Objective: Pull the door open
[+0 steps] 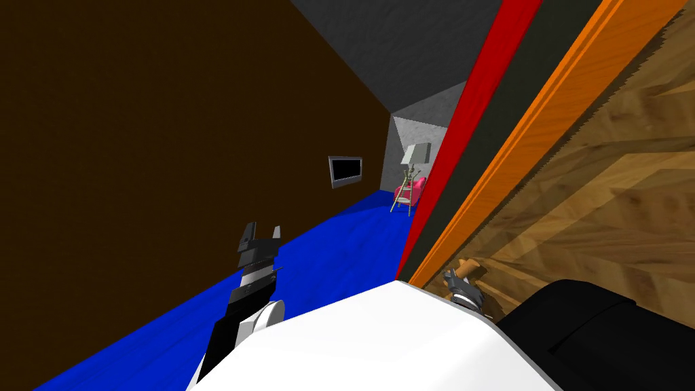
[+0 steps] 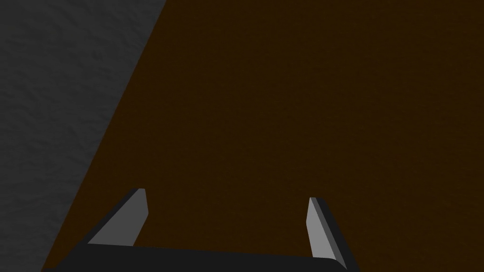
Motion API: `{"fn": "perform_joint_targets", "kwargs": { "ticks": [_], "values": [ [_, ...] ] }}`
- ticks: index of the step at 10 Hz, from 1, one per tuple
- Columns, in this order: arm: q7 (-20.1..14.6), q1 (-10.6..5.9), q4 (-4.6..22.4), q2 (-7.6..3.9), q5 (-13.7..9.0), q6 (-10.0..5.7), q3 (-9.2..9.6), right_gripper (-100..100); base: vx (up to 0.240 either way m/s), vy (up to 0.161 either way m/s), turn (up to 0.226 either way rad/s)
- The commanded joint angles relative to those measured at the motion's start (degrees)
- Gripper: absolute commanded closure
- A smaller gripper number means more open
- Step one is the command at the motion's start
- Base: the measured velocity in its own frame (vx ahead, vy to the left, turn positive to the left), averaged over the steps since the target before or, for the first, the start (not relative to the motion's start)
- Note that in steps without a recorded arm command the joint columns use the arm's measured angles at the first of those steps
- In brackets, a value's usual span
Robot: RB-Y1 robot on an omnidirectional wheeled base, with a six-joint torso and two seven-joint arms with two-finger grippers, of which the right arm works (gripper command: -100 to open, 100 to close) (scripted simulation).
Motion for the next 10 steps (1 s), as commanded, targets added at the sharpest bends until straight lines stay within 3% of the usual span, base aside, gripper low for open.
{"fn": "perform_joint_targets", "kwargs": {
  "ticks": [1,4,9,10],
  "values": [
    [-0.34,0.88,0.13,-0.04,0.22,-0.11,0.29,100,-0.079,0.059,-0.005],
    [-1.17,1.55,-0.39,-0.26,1.14,-0.39,1.55,100,-0.161,0.134,0.007],
    [-3.48,1.73,-2.75,-1.03,4.16,-1.16,5.63,100,-0.217,0.076,0.086],
    [-3.35,1.31,-1.88,-0.90,3.82,-1.10,5.23,100,-0.106,0.024,0.058]
  ]
}}
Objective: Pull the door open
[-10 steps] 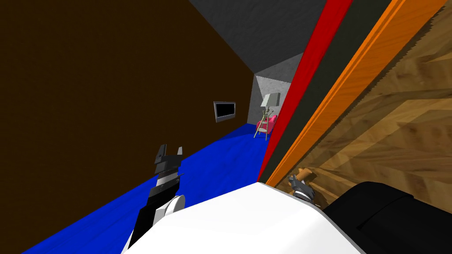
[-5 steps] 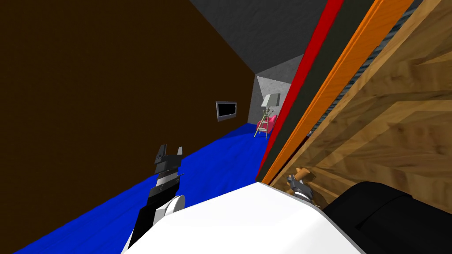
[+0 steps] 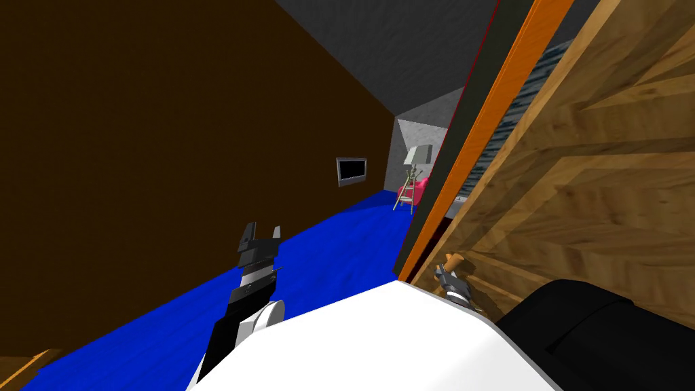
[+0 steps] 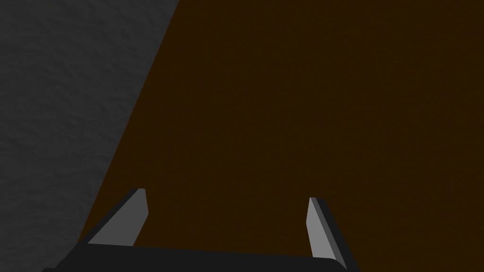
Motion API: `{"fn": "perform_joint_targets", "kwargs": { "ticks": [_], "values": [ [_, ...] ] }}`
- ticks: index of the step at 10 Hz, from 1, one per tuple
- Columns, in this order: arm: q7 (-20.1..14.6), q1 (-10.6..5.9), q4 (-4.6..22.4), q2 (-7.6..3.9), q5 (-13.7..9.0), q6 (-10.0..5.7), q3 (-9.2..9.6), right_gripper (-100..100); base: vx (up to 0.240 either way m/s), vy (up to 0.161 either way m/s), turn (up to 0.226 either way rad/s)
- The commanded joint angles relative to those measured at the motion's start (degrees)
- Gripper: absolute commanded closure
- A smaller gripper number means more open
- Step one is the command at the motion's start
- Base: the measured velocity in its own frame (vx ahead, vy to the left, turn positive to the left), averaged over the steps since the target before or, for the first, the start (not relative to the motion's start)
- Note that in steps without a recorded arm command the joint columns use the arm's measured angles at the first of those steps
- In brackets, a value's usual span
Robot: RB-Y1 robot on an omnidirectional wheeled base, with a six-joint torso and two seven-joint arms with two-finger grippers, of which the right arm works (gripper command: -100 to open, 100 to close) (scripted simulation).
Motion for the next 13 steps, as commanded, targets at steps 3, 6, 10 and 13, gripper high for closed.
{"fn": "perform_joint_targets", "kwargs": {
  "ticks": [3,6,10,13],
  "values": [
    [-1.48,0.91,-1.03,-0.62,1.55,-0.89,2.16,100,-0.192,0.049,0.071],
    [-2.98,1.84,-2.07,-1.25,3.12,-1.80,4.35,100,-0.204,0.086,0.055],
    [-4.39,2.58,-2.51,-1.72,4.61,-2.70,6.48,100,-0.166,0.075,0.040],
    [-5.97,3.82,-3.47,-2.42,6.35,-4.28,8.87,100,-0.228,0.047,0.056]
  ]
}}
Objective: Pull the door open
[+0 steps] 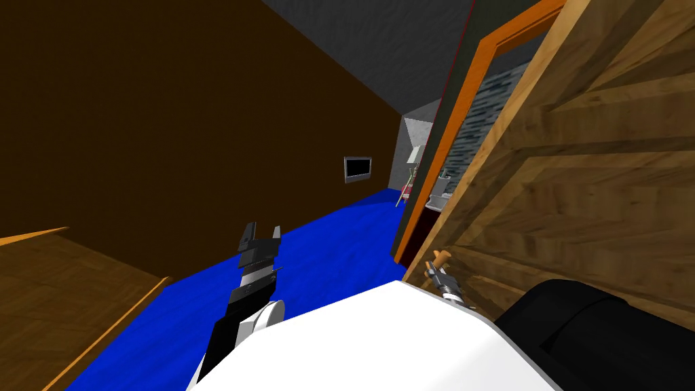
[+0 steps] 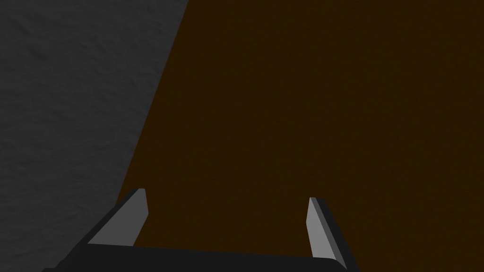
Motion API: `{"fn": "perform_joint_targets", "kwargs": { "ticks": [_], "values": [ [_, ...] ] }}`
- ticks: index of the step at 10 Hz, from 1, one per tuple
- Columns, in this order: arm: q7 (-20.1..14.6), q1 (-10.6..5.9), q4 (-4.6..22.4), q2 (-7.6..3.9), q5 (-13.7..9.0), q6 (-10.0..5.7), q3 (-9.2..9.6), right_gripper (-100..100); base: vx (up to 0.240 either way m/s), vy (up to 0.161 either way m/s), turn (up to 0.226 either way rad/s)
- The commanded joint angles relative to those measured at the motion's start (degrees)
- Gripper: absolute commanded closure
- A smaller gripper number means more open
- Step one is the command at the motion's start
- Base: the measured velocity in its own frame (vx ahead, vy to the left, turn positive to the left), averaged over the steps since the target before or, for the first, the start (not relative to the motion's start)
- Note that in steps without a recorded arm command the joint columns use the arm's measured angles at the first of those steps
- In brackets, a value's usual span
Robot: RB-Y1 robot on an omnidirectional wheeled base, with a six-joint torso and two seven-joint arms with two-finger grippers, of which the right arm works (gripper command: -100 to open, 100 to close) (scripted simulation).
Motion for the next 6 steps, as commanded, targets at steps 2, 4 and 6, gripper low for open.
{"fn": "perform_joint_targets", "kwargs": {
  "ticks": [2,4,6],
  "values": [
    [-1.43,1.62,-1.53,-0.65,1.65,-1.53,2.26,100,-0.267,0.055,0.067],
    [-2.14,2.17,-1.96,-0.97,2.42,-2.23,3.32,100,-0.168,0.065,0.019],
    [-2.48,2.37,-1.68,-1.04,3.06,-2.70,4.16,100,-0.118,0.018,0.025]
  ]
}}
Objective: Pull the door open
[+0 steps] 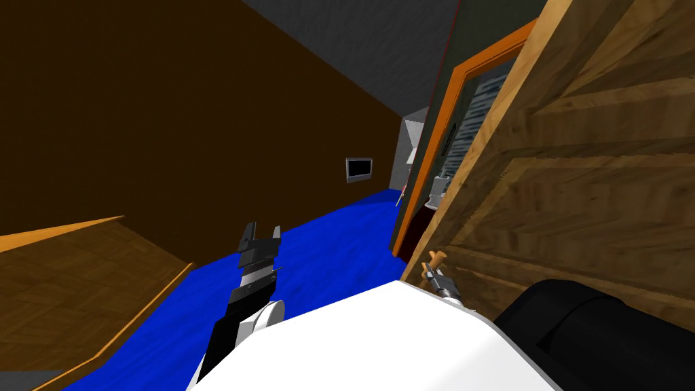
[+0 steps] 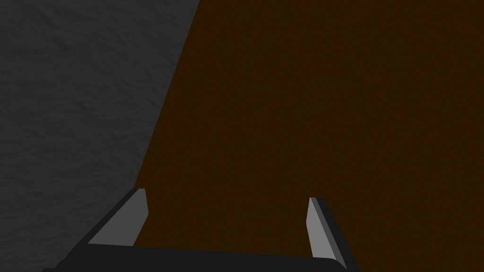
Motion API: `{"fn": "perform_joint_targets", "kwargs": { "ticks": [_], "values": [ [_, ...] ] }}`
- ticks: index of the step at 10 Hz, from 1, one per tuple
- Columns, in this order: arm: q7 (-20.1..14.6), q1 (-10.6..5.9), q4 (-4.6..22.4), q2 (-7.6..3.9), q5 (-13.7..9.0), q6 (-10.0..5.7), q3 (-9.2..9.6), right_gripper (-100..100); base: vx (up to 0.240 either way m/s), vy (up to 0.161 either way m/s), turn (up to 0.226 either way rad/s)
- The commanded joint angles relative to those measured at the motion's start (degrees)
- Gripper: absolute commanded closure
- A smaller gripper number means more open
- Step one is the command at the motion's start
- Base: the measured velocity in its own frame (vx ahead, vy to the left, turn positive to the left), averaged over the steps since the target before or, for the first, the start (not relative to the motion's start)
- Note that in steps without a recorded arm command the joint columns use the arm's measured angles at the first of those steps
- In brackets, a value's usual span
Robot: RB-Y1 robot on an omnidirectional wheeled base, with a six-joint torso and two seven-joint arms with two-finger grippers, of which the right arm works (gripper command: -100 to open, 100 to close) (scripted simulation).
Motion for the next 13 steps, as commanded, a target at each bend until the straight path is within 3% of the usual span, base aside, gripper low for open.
{"fn": "perform_joint_targets", "kwargs": {
  "ticks": [1,7,8,13],
  "values": [
    [-0.49,0.38,-0.35,-0.24,0.66,-0.85,0.83,100,-0.209,-0.003,0.049],
    [-2.68,2.49,-1.79,-1.50,3.97,-4.54,5.00,100,-0.218,0.017,0.040],
    [-2.28,2.25,-1.87,-1.33,3.66,-3.79,4.63,100,-0.103,0.017,0.010],
    [-3.29,3.48,-2.56,-2.05,6.27,-6.47,7.63,100,-0.162,-0.018,0.032]
  ]
}}
